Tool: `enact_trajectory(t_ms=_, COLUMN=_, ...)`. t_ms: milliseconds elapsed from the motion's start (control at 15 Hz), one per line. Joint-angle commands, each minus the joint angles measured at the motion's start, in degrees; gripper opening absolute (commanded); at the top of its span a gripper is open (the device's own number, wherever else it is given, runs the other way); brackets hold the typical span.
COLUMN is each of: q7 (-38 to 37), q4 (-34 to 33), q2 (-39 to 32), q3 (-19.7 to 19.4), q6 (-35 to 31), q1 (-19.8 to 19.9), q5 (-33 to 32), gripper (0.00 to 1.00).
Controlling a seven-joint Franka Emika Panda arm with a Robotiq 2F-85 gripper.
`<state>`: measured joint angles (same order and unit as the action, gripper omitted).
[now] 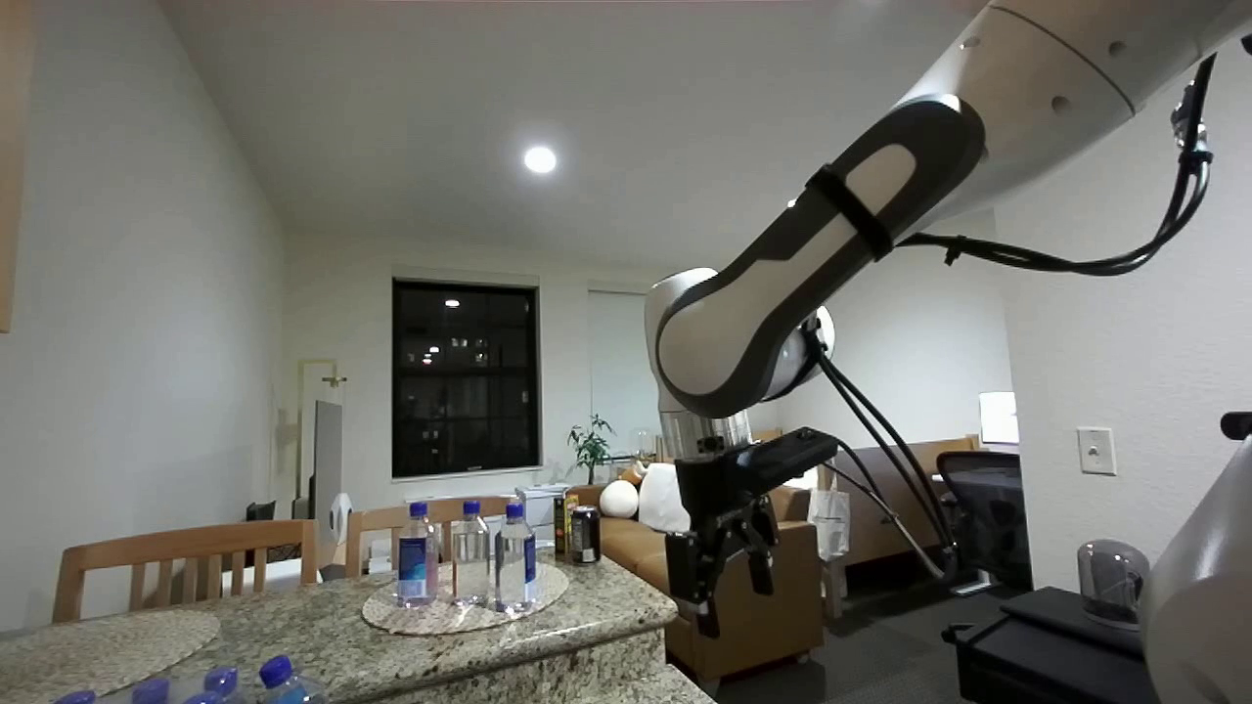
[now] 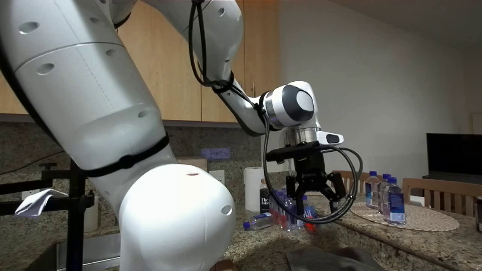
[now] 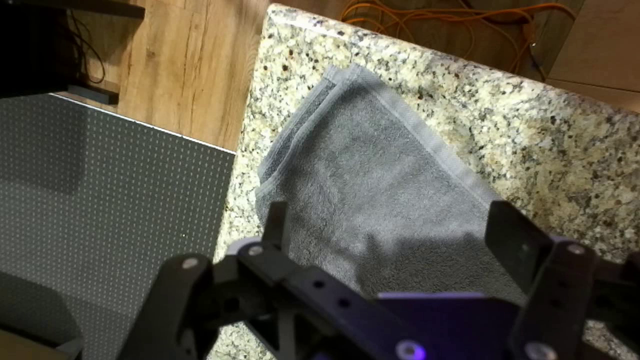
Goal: Move the towel to the left
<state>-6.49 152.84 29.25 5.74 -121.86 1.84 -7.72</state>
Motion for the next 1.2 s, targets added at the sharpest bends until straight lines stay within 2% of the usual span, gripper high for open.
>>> enact_trajectory(t_ms=0, q7=-0.3, q4=-0.1, q2=0.0, q3=-0.6, q6=0.2, q1=-0.6, q5=-0.3, gripper=1.00)
enact_trajectory(t_ms=400, q7=-0.6, q4=-0.1, q2=0.0, q3=-0.9, q6=0.7, q1=-0.9, q5=0.6, gripper=1.00)
enact_trajectory(t_ms=467, q7=-3.1, q4=-7.5, q2=2.1, q3=2.1, q6=10.6, q1=-2.8, q5=1.9, gripper=1.00)
enact_trajectory(t_ms=533, q7=-2.9, q4=-8.8, q2=1.9, q3=2.2, q6=12.5, q1=-3.3, q5=2.3, gripper=1.00)
enact_trajectory(t_ms=667, q7=-5.2, q4=-17.2, q2=-0.8, q3=3.5, q6=17.2, q1=-3.8, q5=1.8, gripper=1.00)
enact_trajectory(t_ms=867, q7=-9.3, q4=-29.2, q2=-6.6, q3=6.2, q6=20.8, q1=-3.5, q5=-0.6, gripper=1.00)
enact_trajectory(t_ms=933, q7=-10.5, q4=-31.8, q2=-8.0, q3=6.9, q6=21.7, q1=-3.4, q5=-1.4, gripper=1.00)
enact_trajectory(t_ms=1000, q7=-7.6, q4=-25.8, q2=-2.8, q3=5.1, q6=19.2, q1=-4.6, q5=0.0, gripper=1.00)
enact_trajectory(t_ms=1133, q7=-8.9, q4=-30.0, q2=-5.8, q3=5.7, q6=20.3, q1=-4.7, q5=-0.3, gripper=1.00)
